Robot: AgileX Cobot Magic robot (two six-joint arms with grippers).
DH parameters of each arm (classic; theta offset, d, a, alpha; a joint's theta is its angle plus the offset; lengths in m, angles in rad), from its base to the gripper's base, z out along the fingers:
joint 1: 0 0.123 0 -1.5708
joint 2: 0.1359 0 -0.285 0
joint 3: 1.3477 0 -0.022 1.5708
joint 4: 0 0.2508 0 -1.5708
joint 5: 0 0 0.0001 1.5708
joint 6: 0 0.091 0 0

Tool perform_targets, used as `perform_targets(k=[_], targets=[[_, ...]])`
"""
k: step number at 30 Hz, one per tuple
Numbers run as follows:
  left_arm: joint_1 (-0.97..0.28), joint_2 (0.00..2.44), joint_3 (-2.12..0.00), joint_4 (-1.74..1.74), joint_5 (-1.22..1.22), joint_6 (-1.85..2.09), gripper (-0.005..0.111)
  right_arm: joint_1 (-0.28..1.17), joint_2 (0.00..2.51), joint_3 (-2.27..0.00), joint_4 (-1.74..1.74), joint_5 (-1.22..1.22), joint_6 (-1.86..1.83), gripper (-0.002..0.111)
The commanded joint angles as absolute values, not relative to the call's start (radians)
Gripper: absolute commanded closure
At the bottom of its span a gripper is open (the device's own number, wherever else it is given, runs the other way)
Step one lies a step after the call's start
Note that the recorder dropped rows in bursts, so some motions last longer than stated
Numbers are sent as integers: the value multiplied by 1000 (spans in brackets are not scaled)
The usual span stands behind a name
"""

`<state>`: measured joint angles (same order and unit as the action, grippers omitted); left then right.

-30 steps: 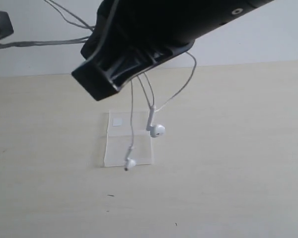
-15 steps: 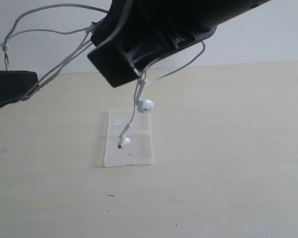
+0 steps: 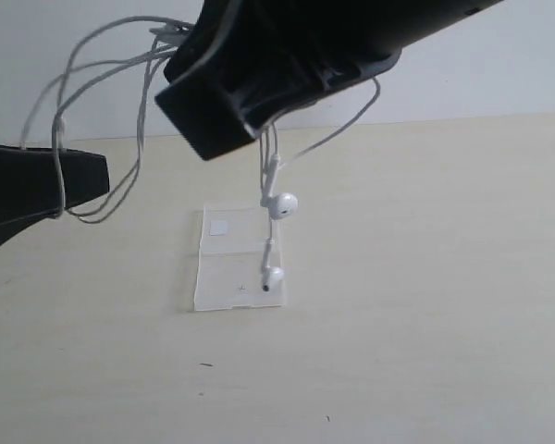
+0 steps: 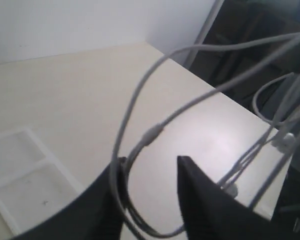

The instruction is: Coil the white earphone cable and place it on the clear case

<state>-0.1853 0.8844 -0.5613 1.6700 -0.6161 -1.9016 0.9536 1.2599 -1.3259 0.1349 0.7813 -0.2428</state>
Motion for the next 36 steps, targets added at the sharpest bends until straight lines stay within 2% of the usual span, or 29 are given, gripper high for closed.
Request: perform_targets(k=[1, 8, 23, 26, 31, 36], targets=[[-182, 886, -558, 1639, -658, -1890, 50, 954, 1253, -1334, 112, 769, -240, 108], [-182, 868, -558, 1635, -707, -1890, 52, 954, 1255, -1334, -34, 799, -147, 108], [-182, 853, -558, 1742, -613, -1913, 52, 954, 1255, -1334, -344, 919, 104, 108], [-182, 853, -554, 1744, -557, -1924, 62, 954, 1261, -1334, -364, 977, 123, 108], [-182, 853, -547, 1744, -485, -1921, 107, 954, 1302, -1334, -356, 1056, 159, 108], [-182, 852, -530, 1744, -402, -1917, 107, 954, 1385, -1334, -281, 1052, 159, 108]])
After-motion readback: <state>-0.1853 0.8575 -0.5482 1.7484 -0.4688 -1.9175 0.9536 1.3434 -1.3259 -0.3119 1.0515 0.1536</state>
